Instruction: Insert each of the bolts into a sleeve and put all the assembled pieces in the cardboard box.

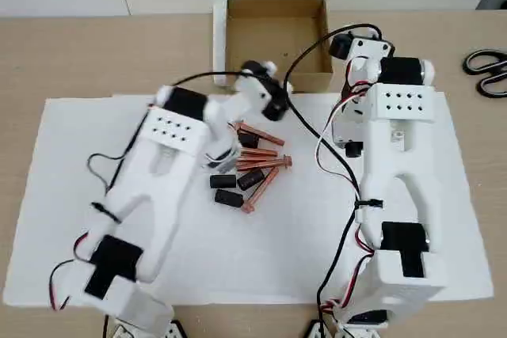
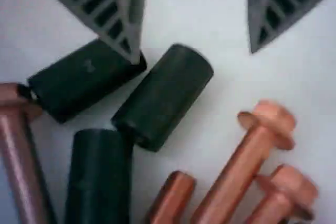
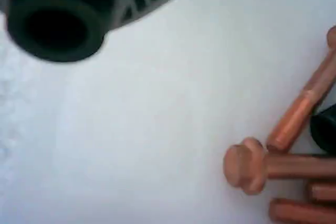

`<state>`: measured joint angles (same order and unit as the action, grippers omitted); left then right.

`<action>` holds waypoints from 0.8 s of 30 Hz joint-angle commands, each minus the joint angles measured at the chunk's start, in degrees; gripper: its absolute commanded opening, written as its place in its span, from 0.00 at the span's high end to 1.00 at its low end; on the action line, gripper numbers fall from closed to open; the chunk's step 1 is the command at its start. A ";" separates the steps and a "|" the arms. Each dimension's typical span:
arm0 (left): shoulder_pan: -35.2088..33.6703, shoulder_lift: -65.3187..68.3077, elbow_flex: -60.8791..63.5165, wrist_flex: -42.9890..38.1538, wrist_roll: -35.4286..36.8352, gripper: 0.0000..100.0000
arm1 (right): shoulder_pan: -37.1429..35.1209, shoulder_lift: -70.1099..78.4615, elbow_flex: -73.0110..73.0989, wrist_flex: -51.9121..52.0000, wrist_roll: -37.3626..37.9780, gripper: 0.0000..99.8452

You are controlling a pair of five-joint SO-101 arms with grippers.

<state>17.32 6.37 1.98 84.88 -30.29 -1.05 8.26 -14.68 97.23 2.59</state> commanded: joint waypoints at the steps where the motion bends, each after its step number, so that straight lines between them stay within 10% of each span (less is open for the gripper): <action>1: 1.05 1.32 -4.09 -4.04 -0.62 0.87 | 0.57 -3.56 -2.64 0.48 -0.18 1.00; 24: 9.14 22.07 -22.99 -8.53 -4.22 0.87 | 0.66 -3.56 -2.64 0.22 -0.18 1.00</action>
<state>25.05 28.70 -17.63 75.91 -33.98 -0.62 8.18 -14.68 97.58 2.77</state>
